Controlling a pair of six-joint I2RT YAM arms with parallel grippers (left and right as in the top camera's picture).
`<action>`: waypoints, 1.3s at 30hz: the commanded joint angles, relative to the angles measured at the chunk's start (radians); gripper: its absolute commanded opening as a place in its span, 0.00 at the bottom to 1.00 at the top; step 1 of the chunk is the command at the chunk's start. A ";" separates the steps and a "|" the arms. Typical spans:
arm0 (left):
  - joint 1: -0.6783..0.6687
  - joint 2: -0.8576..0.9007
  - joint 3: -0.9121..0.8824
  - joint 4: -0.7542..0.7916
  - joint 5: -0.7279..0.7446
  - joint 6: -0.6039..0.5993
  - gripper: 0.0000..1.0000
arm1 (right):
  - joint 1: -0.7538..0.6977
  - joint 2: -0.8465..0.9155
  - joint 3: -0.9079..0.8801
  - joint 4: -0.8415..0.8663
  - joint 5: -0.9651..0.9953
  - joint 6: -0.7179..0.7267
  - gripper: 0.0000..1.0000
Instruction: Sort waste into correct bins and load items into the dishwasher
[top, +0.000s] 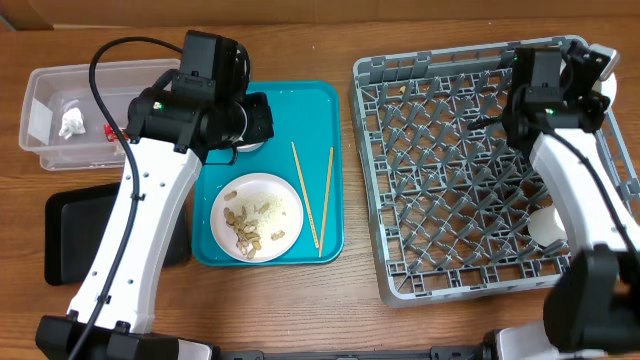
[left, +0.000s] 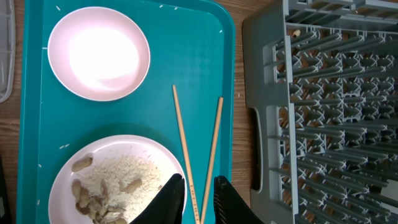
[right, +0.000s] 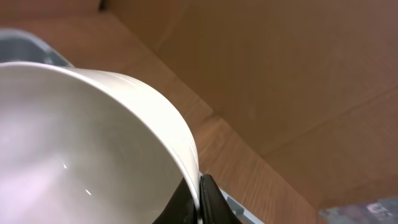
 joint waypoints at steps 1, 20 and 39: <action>-0.001 -0.011 0.001 -0.003 -0.010 0.027 0.19 | -0.007 0.061 0.019 0.019 0.048 0.001 0.04; -0.001 -0.011 0.001 0.013 -0.011 0.027 0.19 | 0.055 0.118 -0.003 -0.076 -0.109 0.081 0.04; -0.001 -0.011 0.001 -0.006 -0.010 0.027 0.19 | 0.084 0.118 -0.012 -0.034 0.089 0.113 0.04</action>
